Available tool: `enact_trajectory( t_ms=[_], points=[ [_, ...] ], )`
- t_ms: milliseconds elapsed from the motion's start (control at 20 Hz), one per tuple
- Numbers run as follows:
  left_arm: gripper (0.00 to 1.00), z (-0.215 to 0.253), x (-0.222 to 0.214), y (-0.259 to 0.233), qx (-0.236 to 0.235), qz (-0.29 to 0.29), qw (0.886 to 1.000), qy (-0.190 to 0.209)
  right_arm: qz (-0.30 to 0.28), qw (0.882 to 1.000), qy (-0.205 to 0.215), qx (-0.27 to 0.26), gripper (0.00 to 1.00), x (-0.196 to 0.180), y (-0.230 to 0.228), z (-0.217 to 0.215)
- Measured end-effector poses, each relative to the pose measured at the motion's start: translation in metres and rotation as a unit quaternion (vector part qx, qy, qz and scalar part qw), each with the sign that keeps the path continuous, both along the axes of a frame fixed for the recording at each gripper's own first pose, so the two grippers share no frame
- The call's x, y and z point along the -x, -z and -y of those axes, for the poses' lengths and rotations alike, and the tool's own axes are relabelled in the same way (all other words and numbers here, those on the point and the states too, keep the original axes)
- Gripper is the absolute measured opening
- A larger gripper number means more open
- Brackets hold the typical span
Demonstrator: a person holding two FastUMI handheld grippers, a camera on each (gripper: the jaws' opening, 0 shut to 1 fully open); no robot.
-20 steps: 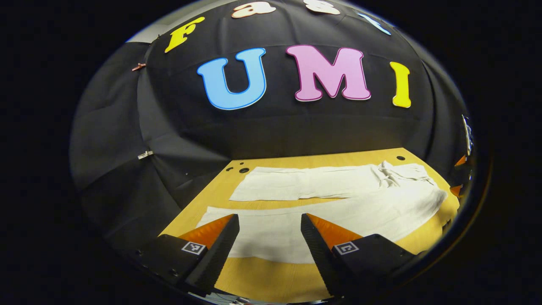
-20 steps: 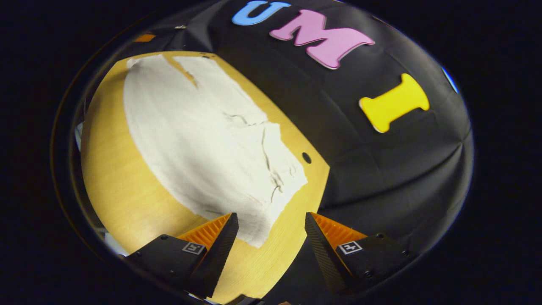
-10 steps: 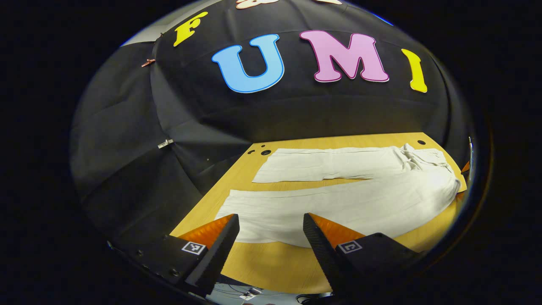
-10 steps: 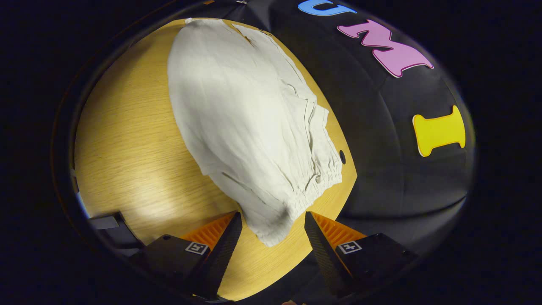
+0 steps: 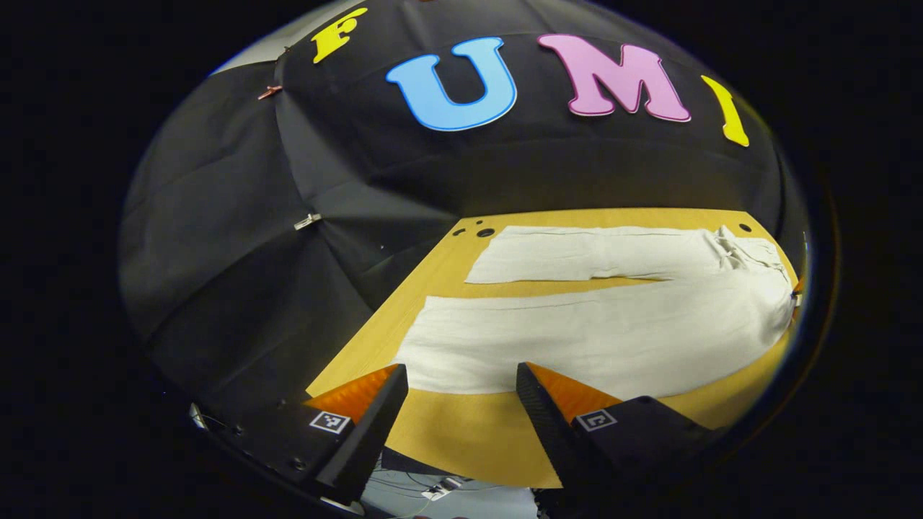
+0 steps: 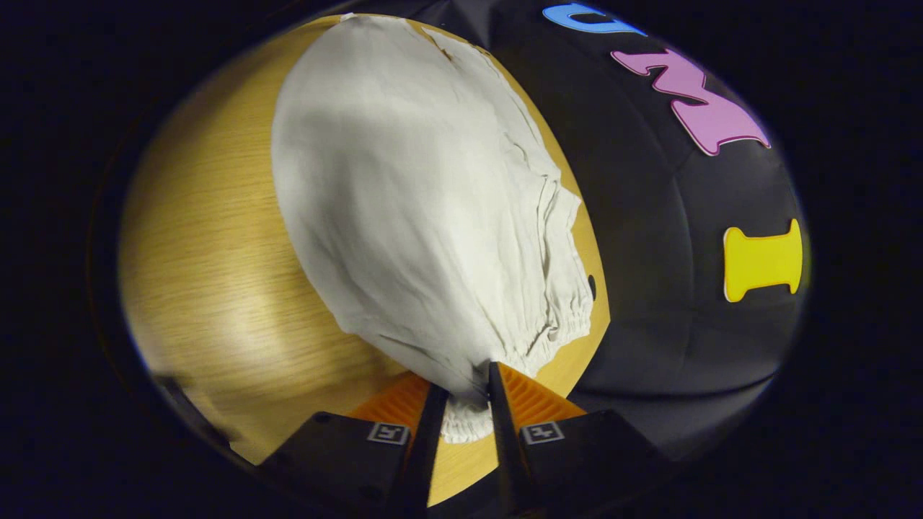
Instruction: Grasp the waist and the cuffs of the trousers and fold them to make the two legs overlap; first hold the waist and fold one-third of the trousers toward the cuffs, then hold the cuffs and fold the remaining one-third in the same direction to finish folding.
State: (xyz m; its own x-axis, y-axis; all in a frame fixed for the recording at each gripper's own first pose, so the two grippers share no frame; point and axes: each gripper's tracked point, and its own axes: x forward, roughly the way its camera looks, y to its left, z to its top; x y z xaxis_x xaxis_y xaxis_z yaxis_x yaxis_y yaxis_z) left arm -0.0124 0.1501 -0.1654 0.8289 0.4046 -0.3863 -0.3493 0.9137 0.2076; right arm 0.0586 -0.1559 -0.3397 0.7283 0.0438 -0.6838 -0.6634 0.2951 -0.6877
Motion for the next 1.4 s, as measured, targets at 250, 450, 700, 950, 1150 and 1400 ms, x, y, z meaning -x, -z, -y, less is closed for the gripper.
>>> enact_trajectory(
  t_ms=[250, 450, 700, 950, 1150, 1400],
  points=[
    [0.98, -0.062, -0.005, 0.024, -0.066, -0.048, 0.996, 0.019, -0.031, 0.999, 0.01, 0.019, 0.13, 0.003, -0.001, -0.002],
    [0.97, -0.11, -0.016, 0.053, -0.165, -0.127, 0.974, 0.091, -0.126, 0.992, 0.019, -0.009, 0.05, 0.002, 0.003, -0.01],
    [0.96, -0.131, -0.036, 0.077, -0.288, -0.202, 0.909, 0.222, -0.148, 0.988, -0.016, 0.045, 0.05, 0.008, 0.003, -0.011],
    [0.96, -0.136, -0.049, 0.1, -0.315, -0.237, 0.873, 0.286, -0.142, 0.988, -0.017, 0.061, 0.05, 0.006, 0.005, -0.009],
    [0.96, -0.144, -0.064, 0.112, -0.329, -0.255, 0.855, 0.31, -0.143, 0.987, -0.012, 0.067, 0.05, 0.006, 0.005, -0.009],
    [0.92, -0.138, -0.076, 0.119, -0.366, -0.27, 0.811, 0.367, -0.139, 0.988, -0.018, 0.068, 0.05, 0.005, 0.005, -0.009]
  ],
)
